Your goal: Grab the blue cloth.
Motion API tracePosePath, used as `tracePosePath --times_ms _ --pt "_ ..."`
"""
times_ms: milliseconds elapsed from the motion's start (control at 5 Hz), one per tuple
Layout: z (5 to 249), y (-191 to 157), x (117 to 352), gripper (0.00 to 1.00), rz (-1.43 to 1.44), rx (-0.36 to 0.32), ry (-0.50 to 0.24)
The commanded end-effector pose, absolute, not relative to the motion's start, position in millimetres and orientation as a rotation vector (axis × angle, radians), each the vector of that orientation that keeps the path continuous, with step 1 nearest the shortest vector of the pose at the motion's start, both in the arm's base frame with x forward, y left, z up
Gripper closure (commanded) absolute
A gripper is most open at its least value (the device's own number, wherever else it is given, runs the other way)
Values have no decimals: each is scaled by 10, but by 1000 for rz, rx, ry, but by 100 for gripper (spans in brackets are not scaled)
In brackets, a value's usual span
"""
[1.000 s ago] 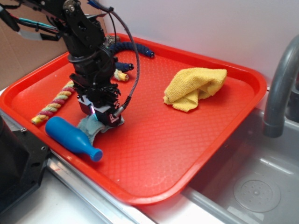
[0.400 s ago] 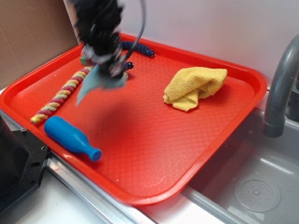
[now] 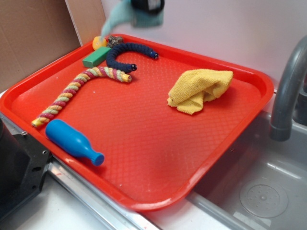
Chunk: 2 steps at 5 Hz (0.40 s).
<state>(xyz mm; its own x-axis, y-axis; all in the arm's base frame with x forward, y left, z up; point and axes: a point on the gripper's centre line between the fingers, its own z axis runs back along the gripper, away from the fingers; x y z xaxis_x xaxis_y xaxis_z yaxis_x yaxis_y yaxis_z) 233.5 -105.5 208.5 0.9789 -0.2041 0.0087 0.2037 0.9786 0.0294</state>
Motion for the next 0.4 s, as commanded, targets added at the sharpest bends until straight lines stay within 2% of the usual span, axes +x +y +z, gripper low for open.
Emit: tracePosePath --times_ms 0,200 --pt "2431 -1199 1956 100 -148 -70 -38" --pt "2396 -1214 1850 100 -116 -55 -30"
